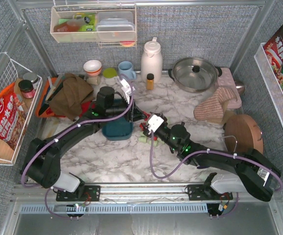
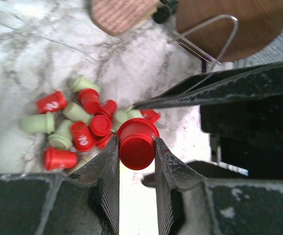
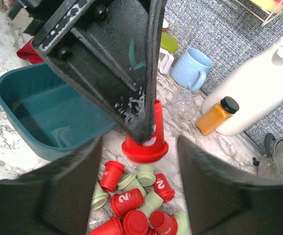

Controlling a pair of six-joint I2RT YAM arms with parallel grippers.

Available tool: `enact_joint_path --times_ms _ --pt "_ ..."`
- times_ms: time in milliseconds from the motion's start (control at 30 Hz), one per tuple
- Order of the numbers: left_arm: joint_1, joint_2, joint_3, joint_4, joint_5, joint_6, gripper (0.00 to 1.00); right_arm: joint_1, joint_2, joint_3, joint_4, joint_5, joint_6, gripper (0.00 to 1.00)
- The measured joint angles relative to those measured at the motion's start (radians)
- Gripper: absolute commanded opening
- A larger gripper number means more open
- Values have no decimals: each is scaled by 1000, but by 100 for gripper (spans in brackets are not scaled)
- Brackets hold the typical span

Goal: Mix the coffee capsules in the storage basket

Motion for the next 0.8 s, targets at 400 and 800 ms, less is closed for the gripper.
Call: enact_joint_path --times_ms 400,800 --pt "7 -76 -48 -34 -533 51 0 -16 -40 47 -193 69 118 78" --pt "76 139 38 -149 -928 11 21 -31 74 185 -606 131 338 65"
